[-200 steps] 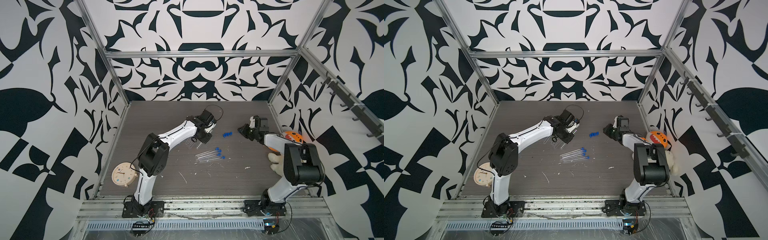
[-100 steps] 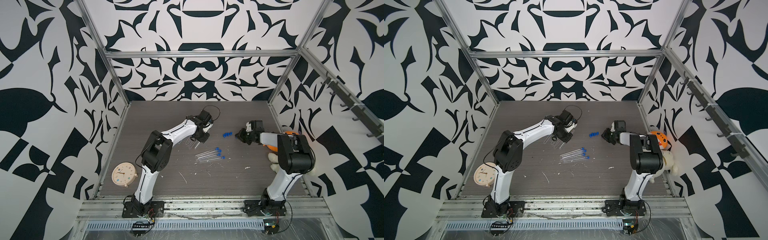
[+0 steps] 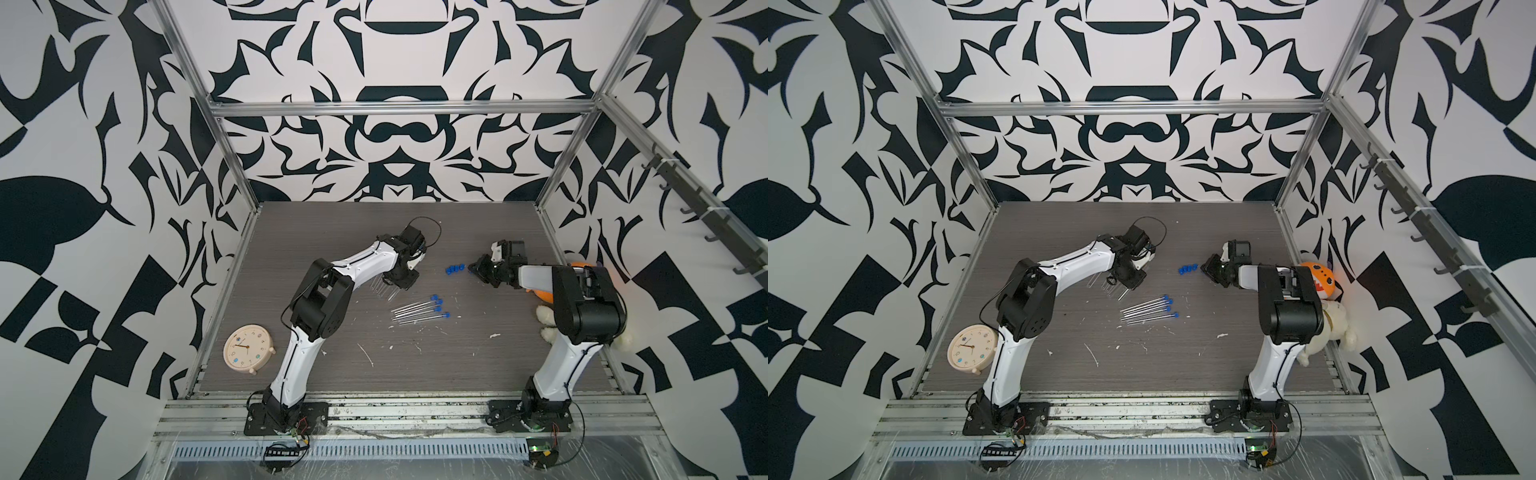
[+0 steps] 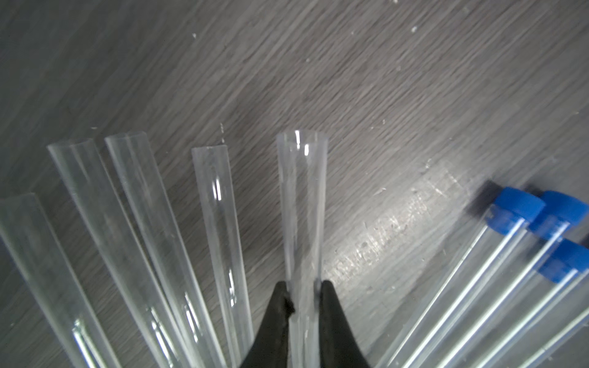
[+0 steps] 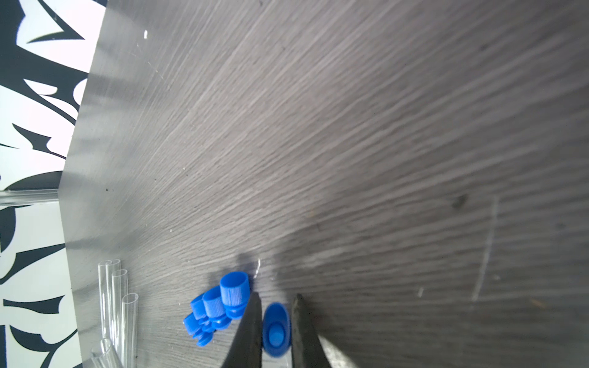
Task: Remove stoppers from test tubes
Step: Place the stopper at the center of the board.
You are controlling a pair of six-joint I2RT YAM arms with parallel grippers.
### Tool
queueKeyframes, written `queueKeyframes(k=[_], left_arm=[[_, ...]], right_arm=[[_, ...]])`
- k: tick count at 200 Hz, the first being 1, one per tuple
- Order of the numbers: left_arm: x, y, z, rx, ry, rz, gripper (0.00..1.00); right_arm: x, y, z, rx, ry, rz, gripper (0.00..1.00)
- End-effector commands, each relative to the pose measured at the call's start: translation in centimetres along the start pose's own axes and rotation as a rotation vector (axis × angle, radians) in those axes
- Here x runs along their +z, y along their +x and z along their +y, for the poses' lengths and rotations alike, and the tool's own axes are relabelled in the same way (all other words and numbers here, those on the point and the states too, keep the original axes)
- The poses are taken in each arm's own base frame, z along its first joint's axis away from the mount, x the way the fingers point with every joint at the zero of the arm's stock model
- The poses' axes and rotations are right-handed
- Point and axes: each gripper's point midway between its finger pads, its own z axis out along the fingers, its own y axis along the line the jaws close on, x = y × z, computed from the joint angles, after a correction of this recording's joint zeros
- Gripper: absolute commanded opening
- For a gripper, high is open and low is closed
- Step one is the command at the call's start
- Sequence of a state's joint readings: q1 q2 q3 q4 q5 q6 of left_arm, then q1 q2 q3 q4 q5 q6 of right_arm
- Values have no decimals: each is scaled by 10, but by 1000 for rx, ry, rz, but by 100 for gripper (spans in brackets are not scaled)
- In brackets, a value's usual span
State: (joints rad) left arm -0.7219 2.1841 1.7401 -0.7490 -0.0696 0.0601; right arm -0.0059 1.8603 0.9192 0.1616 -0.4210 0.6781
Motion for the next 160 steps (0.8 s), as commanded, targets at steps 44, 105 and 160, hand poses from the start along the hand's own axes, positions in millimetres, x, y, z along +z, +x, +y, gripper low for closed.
queueKeyframes(k=[44,105,160], left_arm=[[9,4,2,3,-8,38,5],[10,5,3,1,-13,43,21],[-16,-13,1,2,-12,-14,42]], right_arm=[[-2,-1,2,6,-2,-7,20],[-9,-5,10,-7,-16,-25,25],[-32,-11,22,-65,-6,-66,28]])
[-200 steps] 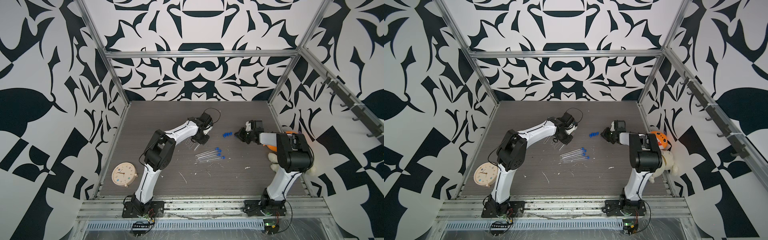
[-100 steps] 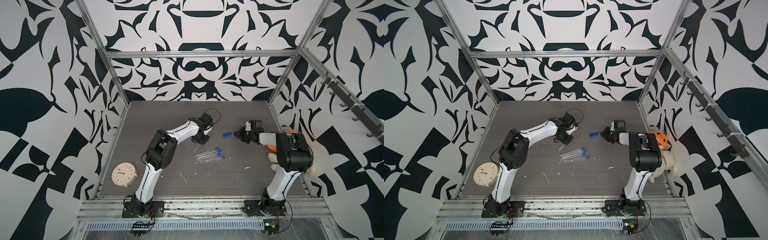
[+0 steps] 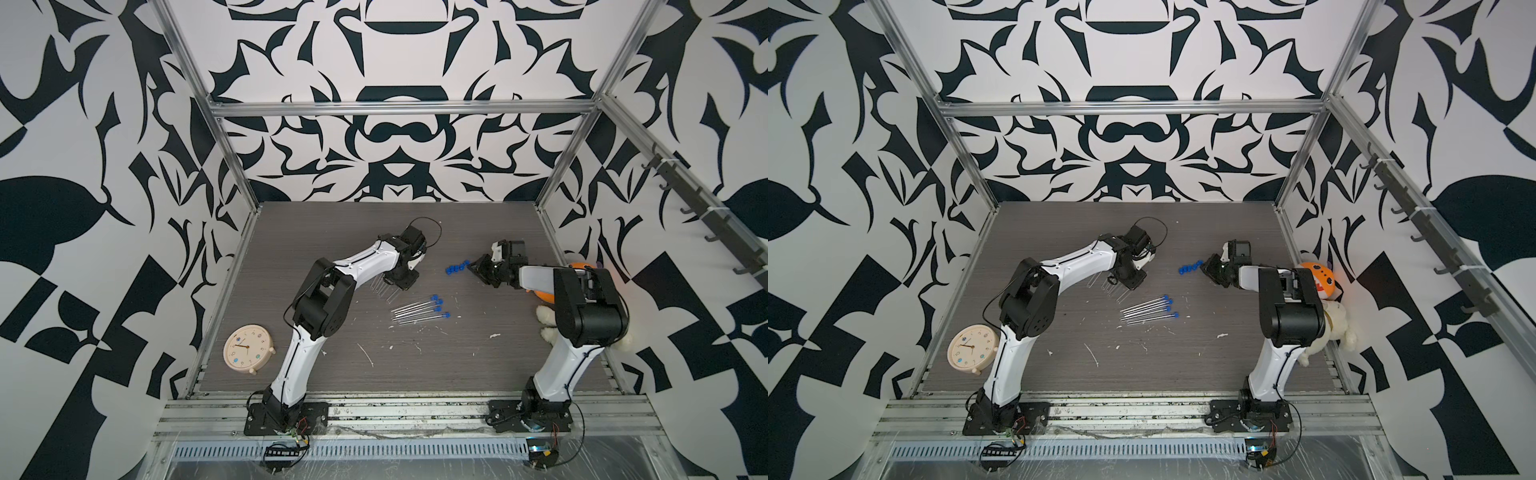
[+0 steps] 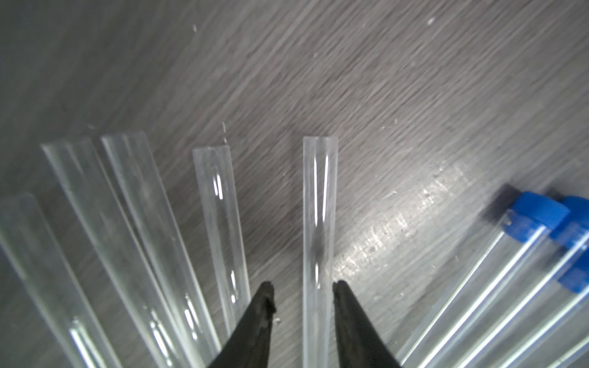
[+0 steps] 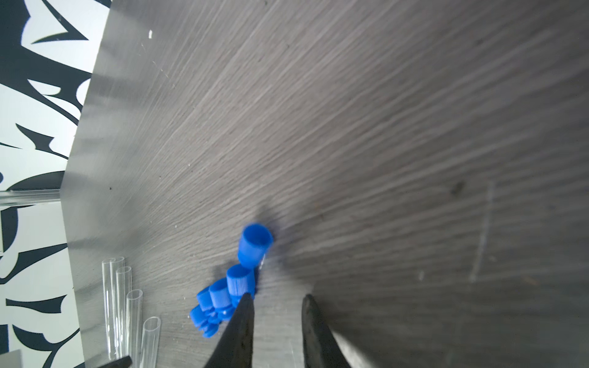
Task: Remove stoppers from test tubes
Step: Place the stopper at the center of the board, then pick up the test tube at the center of the board.
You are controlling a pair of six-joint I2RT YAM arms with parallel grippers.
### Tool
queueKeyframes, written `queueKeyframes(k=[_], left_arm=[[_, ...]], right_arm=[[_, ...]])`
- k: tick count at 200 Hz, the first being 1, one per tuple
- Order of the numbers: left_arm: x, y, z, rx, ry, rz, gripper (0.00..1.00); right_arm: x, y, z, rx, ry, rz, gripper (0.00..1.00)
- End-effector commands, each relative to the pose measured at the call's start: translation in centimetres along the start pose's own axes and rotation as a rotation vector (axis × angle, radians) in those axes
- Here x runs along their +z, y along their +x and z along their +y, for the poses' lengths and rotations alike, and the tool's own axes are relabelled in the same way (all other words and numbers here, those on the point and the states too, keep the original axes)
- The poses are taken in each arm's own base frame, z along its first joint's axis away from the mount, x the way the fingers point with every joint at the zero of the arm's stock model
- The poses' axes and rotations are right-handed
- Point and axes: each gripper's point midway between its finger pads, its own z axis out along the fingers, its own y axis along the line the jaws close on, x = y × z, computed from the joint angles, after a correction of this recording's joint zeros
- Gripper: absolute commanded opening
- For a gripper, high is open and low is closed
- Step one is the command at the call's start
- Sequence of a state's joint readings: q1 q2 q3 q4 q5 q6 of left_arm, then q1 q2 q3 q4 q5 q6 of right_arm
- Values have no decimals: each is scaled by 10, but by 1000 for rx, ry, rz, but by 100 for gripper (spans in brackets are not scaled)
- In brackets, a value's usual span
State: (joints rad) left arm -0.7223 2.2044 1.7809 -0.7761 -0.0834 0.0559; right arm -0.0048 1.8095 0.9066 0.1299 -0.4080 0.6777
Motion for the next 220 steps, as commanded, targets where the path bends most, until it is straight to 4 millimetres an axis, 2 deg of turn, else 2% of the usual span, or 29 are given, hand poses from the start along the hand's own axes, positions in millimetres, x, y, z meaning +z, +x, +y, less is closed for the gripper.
queueKeyframes(k=[1,37,60,66,88,138,154,182,220], left_arm=[[-16,-9,-1,5,1,-22,42],[-38,-8,-8,27,-2,-37,44],[-52,-1,-27,78,43,-59,45],[-55,-5,-32,92,54,-91,45],[-59,2,-50,132,107,-109,46],[-41,12,-68,172,135,-55,46],[-35,13,-69,178,131,-43,46],[-28,15,-71,192,131,-26,47],[-13,18,-69,209,107,8,48]], right_arm=[[-21,-11,17,-63,-12,-55,28],[-40,-6,23,-114,-16,-69,28],[-50,0,27,-146,-31,-66,29],[-52,2,28,-151,-38,-63,30],[-59,10,31,-168,-69,-66,31],[-57,21,32,-156,-119,-49,36],[-57,23,33,-155,-134,-44,42],[-56,29,33,-149,-158,-37,58],[-57,33,36,-132,-197,-45,64]])
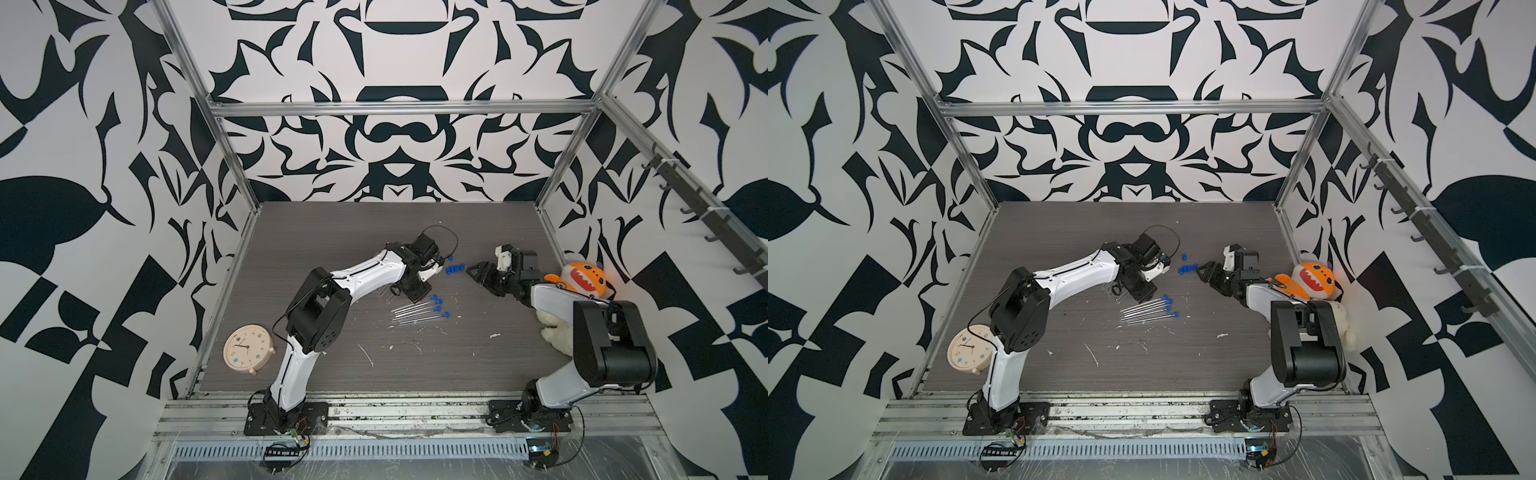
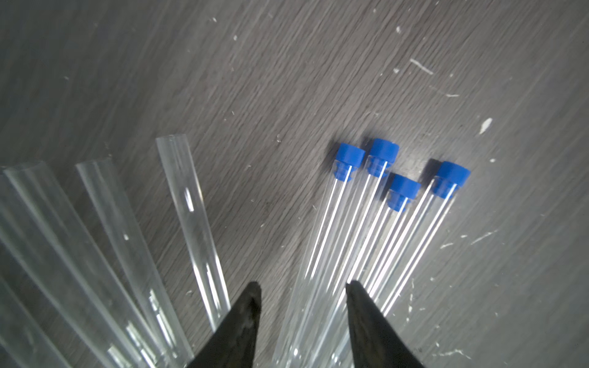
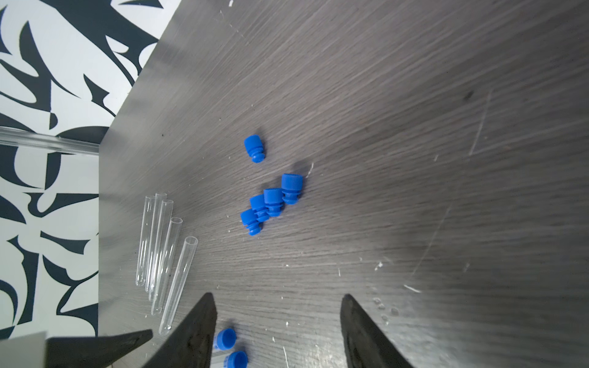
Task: Remove stoppers from test tubes
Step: Pick up the test tube at the center of the board.
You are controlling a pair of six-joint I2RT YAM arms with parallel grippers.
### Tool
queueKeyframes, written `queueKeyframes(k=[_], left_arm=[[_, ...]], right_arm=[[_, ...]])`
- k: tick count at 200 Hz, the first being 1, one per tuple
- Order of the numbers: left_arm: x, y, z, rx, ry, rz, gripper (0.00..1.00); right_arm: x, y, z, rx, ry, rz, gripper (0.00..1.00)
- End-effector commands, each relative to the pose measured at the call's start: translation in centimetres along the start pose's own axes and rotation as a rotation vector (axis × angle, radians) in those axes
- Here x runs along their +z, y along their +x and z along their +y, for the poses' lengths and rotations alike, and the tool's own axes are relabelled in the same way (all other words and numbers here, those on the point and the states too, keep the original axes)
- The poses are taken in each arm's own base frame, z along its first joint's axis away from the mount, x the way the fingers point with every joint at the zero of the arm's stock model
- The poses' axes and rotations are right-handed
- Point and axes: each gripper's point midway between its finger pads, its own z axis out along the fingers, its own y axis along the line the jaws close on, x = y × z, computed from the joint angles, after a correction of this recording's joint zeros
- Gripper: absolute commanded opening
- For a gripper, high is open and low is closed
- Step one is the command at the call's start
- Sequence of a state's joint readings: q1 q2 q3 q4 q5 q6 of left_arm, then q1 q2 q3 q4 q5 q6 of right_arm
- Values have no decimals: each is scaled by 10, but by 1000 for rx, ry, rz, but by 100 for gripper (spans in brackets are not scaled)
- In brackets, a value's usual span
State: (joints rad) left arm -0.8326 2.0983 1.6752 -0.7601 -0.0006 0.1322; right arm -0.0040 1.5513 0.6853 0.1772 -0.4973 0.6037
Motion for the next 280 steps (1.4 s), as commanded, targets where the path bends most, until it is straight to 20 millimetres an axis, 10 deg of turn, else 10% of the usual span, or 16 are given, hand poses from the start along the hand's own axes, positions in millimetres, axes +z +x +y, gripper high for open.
queueKeyframes(k=[1,188,280], left_arm=[[11,3,-1,25,-3,33,48],[51,16,8,39,-37,108,41],[50,14,6,37,-23,98,16]], right_arm=[[-6,-7,20,-23,-80,-42,64],[-5,-12,24,-11,-116,-66,65],[-7,-16,29,1,-134,-67,66]])
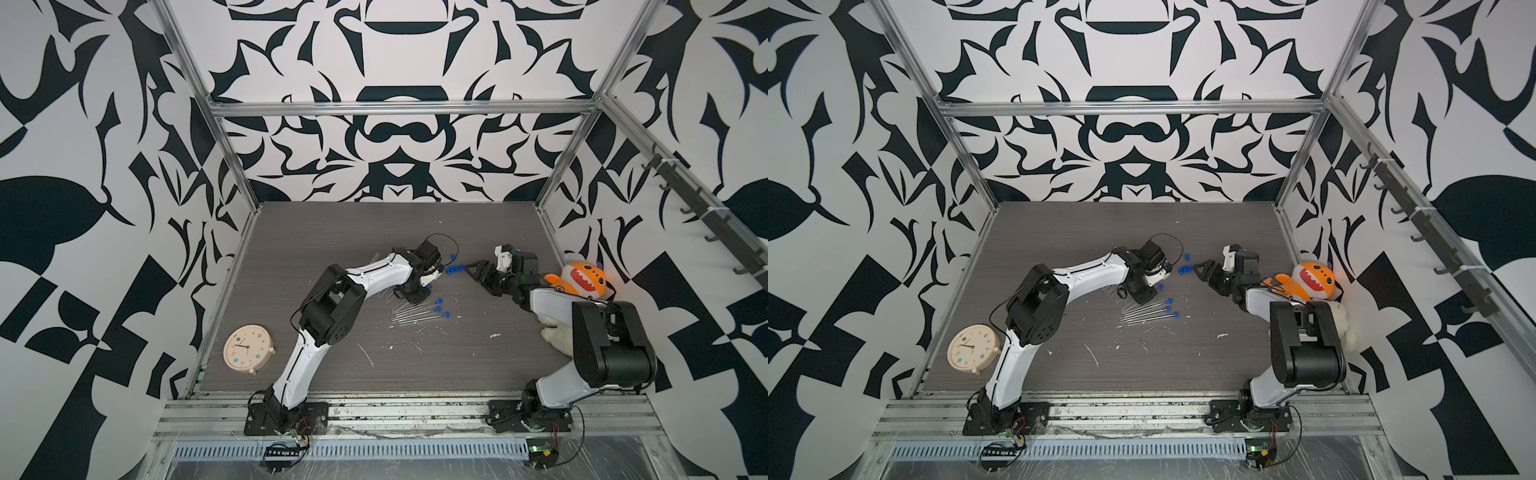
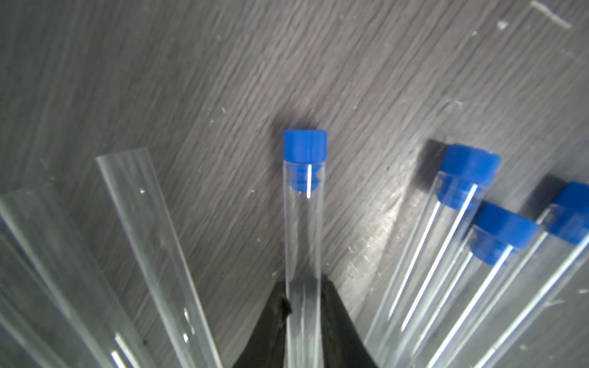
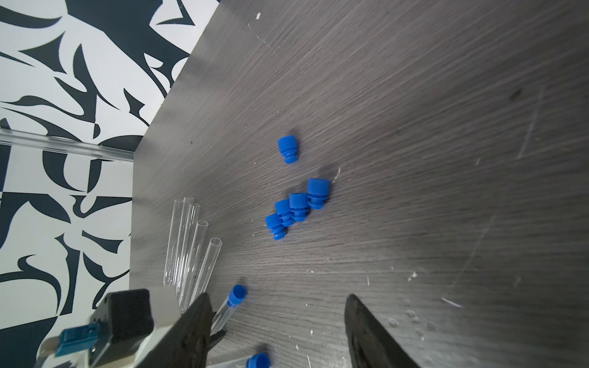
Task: Remove stoppers from test tubes
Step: Pick up the test tube at the center of the board.
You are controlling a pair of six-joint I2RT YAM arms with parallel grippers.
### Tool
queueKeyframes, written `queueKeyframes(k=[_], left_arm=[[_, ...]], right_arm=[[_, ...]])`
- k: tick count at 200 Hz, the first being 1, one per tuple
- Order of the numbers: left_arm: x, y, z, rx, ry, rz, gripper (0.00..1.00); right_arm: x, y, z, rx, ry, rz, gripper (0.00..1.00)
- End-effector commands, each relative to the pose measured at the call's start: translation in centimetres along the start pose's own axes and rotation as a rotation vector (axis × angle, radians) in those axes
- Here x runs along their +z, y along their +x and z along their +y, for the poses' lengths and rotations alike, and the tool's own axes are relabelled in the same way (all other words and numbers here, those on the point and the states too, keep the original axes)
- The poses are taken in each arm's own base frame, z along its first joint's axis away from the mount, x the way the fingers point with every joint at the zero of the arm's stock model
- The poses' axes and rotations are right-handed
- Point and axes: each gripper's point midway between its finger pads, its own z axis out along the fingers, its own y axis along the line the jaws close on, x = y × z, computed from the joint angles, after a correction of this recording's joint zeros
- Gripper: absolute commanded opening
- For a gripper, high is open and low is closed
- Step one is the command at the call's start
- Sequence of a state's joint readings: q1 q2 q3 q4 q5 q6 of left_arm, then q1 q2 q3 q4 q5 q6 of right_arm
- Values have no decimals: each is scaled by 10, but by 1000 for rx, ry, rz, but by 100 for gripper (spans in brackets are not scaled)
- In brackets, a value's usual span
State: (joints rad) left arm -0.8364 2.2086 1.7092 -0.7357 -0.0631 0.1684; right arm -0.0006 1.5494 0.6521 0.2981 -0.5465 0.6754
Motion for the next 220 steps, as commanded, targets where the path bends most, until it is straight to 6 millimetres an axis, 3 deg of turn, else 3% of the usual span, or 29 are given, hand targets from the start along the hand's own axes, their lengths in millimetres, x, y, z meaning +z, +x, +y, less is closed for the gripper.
queueKeyframes(k=[1,48,87,147,220], left_arm=[[12,7,-6,1,32,37,16],[7,4,-6,1,27,25,13],[-9,-6,-6,-15,36,-25,10],[-45,-21,2,-56,48,-117,6],[-75,-28,-2,-83,74,-196,4]], right_arm=[[-6,-11,15,-23,-47,-34,66],[-7,-12,16,-18,-50,-33,66],[-4,-11,22,-17,-90,-18,66],[3,-3,60,-111,-225,6,65],[29,12,85,-110,-278,41,64]])
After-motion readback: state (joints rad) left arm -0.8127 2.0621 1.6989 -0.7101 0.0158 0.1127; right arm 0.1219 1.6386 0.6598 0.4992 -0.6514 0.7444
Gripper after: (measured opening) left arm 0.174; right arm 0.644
